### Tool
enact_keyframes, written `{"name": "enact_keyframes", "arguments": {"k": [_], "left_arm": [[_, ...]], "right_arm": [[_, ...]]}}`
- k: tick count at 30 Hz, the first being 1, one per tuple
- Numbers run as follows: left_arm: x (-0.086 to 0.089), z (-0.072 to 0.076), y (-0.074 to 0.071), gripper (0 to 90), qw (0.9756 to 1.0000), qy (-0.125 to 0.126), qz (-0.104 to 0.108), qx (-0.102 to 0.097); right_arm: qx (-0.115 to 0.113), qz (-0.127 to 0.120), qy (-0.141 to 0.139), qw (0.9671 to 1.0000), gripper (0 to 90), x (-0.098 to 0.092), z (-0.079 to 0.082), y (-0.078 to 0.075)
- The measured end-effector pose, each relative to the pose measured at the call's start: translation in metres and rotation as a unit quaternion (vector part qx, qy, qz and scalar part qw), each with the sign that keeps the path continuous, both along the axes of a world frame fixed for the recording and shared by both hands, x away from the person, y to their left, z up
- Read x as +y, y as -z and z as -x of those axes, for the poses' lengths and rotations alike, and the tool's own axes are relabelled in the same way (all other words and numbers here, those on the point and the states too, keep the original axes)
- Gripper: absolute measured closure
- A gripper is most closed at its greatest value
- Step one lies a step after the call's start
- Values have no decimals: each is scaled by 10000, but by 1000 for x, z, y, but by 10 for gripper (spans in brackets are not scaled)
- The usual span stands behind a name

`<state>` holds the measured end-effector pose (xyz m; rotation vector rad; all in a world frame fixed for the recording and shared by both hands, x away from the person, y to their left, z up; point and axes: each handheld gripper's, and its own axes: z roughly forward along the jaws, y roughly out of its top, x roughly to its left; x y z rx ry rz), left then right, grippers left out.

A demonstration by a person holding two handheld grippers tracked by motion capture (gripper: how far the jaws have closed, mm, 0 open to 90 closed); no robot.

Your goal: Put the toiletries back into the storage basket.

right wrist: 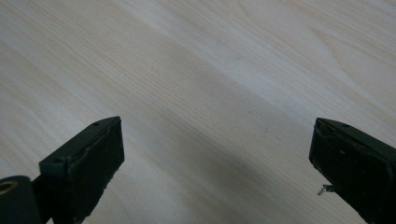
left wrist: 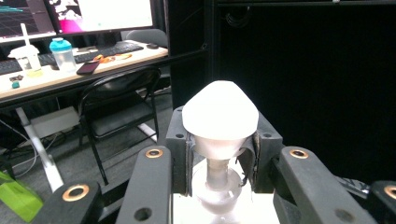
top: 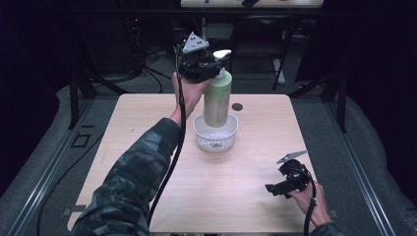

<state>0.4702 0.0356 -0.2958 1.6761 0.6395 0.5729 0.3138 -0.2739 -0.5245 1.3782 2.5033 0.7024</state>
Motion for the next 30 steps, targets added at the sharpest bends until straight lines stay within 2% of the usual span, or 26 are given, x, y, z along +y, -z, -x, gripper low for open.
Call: {"name": "enact_keyframes", "arguments": {"k": [8,9,30], "left_arm": [[2,-1,9,674,9999,-70,89,-14],[3,-1,12,674,9998,-112,150,-45],[6,-2,34,674,9998,-115,170,40]], "right_arm": [[4,0,-7,10000,28,0,0,0],[10,1,-4,10000,28,0,0,0],[-6,5,-19,10000,29,1,0,-1]]}}
